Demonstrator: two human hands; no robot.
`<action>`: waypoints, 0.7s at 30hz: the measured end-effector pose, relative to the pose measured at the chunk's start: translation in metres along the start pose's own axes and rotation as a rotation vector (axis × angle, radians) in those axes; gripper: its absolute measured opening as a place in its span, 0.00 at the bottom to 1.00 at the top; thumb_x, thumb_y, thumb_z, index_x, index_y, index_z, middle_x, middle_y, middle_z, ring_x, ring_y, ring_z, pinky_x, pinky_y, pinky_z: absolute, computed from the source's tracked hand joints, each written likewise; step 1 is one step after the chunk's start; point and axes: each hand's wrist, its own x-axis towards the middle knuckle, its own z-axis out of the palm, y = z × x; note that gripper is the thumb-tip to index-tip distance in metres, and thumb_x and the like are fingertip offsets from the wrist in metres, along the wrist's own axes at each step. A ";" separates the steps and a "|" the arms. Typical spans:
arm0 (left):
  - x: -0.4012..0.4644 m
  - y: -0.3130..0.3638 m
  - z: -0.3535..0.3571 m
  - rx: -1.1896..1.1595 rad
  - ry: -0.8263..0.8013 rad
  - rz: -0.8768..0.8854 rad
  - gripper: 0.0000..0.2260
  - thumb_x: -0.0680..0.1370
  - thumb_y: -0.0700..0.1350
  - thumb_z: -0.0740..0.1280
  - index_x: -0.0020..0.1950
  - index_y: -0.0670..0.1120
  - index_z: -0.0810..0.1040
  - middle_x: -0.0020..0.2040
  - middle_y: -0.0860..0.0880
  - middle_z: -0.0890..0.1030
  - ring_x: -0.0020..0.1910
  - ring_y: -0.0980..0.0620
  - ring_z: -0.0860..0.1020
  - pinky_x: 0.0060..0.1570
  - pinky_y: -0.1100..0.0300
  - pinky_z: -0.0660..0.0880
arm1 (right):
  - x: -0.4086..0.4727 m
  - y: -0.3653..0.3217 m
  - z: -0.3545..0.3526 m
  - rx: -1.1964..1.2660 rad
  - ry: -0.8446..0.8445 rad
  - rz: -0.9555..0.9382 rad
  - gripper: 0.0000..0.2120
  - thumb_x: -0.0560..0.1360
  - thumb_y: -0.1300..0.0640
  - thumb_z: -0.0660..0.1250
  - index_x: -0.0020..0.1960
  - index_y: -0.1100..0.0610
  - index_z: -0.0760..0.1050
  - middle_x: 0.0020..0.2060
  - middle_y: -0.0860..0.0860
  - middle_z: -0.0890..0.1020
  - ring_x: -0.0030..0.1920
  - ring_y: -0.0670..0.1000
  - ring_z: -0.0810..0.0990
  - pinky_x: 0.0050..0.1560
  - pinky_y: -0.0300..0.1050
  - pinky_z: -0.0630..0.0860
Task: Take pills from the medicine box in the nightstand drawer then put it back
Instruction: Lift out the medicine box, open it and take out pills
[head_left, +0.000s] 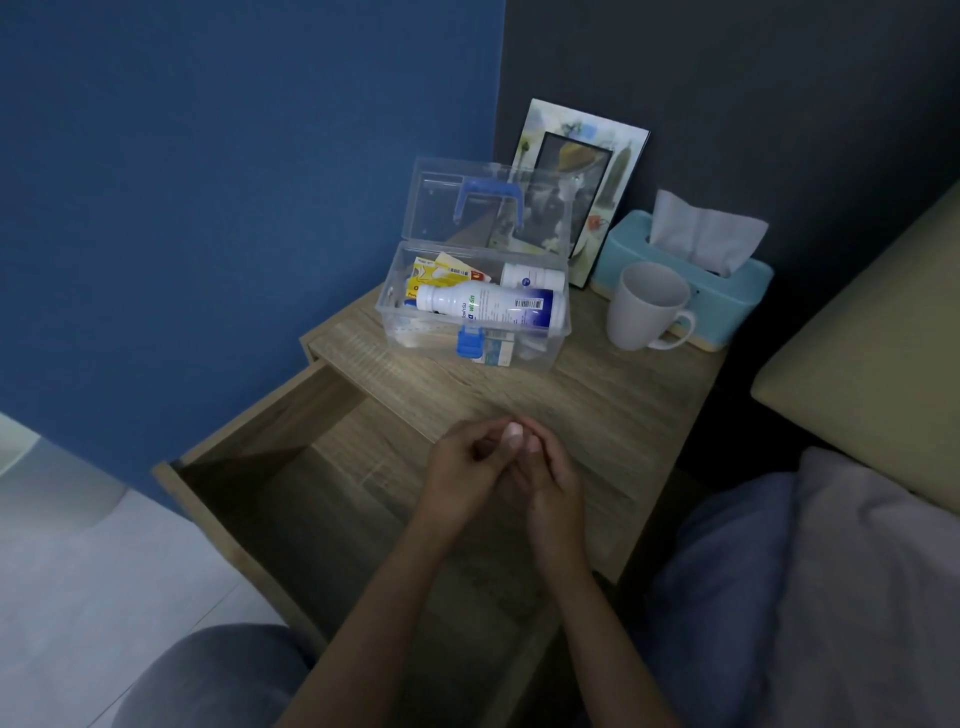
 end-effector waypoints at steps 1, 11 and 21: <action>0.001 0.000 0.000 -0.024 -0.013 0.000 0.09 0.76 0.43 0.68 0.54 0.43 0.83 0.41 0.53 0.83 0.39 0.65 0.80 0.42 0.68 0.77 | 0.000 0.000 0.000 -0.007 -0.008 -0.006 0.14 0.82 0.59 0.59 0.65 0.59 0.76 0.61 0.55 0.81 0.64 0.54 0.79 0.68 0.59 0.72; 0.003 -0.003 -0.001 -0.155 0.092 -0.187 0.11 0.72 0.52 0.71 0.37 0.45 0.83 0.30 0.49 0.83 0.30 0.55 0.79 0.34 0.61 0.75 | 0.001 0.001 -0.003 0.142 -0.107 0.073 0.11 0.81 0.58 0.59 0.56 0.50 0.80 0.52 0.48 0.85 0.55 0.46 0.84 0.49 0.37 0.80; 0.000 -0.001 -0.005 -0.323 -0.006 -0.257 0.10 0.74 0.50 0.70 0.41 0.45 0.84 0.36 0.47 0.85 0.34 0.54 0.82 0.37 0.63 0.76 | 0.004 -0.004 -0.006 0.153 -0.080 0.068 0.13 0.81 0.56 0.60 0.64 0.52 0.77 0.56 0.51 0.83 0.55 0.48 0.85 0.49 0.39 0.82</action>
